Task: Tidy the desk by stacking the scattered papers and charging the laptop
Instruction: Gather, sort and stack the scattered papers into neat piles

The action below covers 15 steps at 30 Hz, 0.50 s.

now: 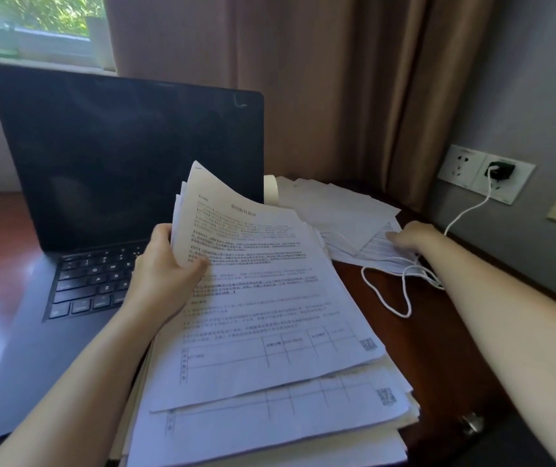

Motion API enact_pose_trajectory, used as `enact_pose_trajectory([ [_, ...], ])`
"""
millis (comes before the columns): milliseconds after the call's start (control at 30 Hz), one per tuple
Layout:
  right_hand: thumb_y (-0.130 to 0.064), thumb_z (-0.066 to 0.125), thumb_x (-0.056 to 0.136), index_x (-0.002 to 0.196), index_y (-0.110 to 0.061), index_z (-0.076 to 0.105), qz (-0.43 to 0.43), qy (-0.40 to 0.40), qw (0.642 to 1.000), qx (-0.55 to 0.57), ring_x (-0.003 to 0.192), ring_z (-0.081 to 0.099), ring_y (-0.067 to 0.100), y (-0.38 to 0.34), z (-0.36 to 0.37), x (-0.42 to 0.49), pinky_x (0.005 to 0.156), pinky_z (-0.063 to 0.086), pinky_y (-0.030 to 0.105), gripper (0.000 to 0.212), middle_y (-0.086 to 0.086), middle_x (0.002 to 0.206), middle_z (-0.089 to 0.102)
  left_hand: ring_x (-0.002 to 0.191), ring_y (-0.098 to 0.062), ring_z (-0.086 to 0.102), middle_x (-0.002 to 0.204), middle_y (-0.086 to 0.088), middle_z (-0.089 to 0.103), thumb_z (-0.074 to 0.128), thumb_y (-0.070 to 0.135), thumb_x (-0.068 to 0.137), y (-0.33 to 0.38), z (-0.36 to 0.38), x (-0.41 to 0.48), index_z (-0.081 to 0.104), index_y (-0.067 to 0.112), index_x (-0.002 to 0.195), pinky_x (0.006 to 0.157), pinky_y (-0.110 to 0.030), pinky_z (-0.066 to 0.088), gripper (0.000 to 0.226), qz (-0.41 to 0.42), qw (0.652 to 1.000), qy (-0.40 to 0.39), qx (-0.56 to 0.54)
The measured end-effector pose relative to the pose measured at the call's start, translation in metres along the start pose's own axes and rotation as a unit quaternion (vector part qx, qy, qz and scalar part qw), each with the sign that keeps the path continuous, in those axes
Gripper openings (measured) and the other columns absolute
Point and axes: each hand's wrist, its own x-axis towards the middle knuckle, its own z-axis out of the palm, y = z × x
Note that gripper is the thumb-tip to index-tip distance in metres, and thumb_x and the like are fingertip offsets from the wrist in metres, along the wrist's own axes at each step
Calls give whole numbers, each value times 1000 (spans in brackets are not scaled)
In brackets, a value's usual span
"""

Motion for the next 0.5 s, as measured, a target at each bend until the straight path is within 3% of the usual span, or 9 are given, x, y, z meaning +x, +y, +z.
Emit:
enact_pose_trajectory([
  [233,-44,66,85,142,-1,32,11,-38,987,153,126,44,36,-38,2,-4,102,41,42,79,19,143,39,74,5,48,85,22,48,64,17,87,-1,3,2,40,27,110,55,-17,35,35,15,999,11,29],
  [333,-58,68,75,142,-5,33,20,-57,994,96,125,43,36,-58,11,-2,101,40,43,93,18,141,41,76,2,50,85,22,49,64,18,87,-1,2,1,40,27,111,57,-18,36,35,19,999,11,32],
  [400,-66,67,69,142,-7,30,39,-29,998,46,125,42,35,-65,19,-3,95,42,38,101,17,140,40,76,2,51,86,22,50,64,18,87,-2,3,1,41,27,111,57,-18,37,35,21,999,11,29],
  [500,-67,66,71,146,-6,19,51,2,998,22,131,34,35,-68,23,-8,100,37,39,107,18,146,30,79,1,53,88,21,52,64,18,87,-2,3,1,41,28,110,58,-20,39,34,18,1000,11,19],
])
